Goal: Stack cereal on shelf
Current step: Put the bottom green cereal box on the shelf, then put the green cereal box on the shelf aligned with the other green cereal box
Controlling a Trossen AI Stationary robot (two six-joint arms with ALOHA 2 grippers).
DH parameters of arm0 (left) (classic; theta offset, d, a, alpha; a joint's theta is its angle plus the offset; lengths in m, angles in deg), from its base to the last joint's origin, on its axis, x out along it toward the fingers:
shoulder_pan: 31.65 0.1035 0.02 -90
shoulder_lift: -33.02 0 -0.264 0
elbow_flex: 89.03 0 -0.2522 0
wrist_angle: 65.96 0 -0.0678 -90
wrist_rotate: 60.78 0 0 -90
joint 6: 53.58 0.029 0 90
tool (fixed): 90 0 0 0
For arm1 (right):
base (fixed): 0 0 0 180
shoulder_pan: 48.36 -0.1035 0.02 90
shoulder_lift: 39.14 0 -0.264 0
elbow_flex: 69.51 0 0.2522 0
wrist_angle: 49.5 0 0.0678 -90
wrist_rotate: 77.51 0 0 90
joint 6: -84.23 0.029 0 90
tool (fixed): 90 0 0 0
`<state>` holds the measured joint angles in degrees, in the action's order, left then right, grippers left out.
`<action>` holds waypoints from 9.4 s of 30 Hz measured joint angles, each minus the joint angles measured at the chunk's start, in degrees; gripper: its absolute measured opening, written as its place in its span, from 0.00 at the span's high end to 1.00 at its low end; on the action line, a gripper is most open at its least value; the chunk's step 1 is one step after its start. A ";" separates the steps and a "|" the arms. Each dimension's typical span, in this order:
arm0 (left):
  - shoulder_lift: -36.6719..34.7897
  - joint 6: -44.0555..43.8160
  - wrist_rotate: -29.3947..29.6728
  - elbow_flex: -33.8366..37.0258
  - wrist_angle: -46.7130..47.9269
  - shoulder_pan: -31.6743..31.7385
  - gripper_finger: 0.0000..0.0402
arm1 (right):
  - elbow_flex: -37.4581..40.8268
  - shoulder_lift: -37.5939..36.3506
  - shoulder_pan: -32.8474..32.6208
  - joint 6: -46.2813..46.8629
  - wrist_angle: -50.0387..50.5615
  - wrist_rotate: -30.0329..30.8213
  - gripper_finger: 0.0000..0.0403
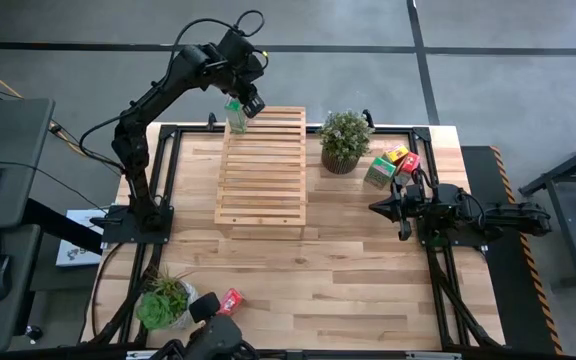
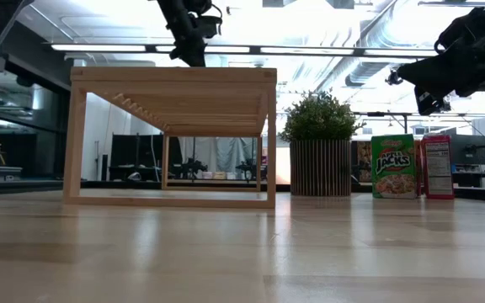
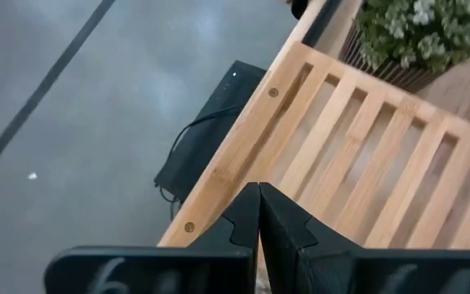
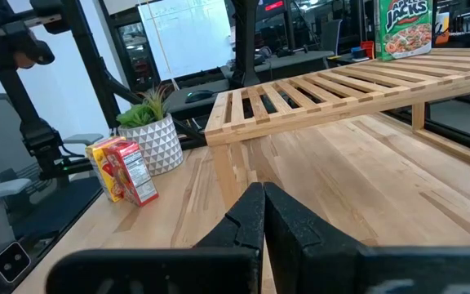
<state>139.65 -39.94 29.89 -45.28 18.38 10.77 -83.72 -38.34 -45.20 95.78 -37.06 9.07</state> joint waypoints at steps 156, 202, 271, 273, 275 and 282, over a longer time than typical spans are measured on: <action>-51.56 -29.61 14.74 54.31 -64.14 -46.57 1.00 | -60.26 53.47 15.33 20.95 69.00 24.08 0.35; -51.60 -30.09 14.47 54.29 -63.14 -46.57 1.00 | -57.65 82.42 26.86 -3.50 64.93 17.91 0.50; -50.47 -35.98 26.73 54.28 -48.50 -44.64 1.00 | -127.31 113.96 16.81 -8.15 67.10 10.78 0.61; -47.47 -38.31 25.94 54.31 -46.29 -43.20 1.00 | -127.31 113.96 16.81 -8.65 67.03 10.62 0.59; -44.58 -38.92 24.54 54.31 -45.39 -41.71 1.00 | -127.31 113.96 16.81 -8.93 67.45 9.90 0.57; -37.19 -37.91 22.47 54.31 -45.50 -36.81 1.00 | -127.31 113.96 16.12 -9.02 69.16 8.92 0.53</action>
<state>102.47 -77.86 52.36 9.03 -27.12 -26.04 -211.03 75.62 -29.08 86.76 32.09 17.99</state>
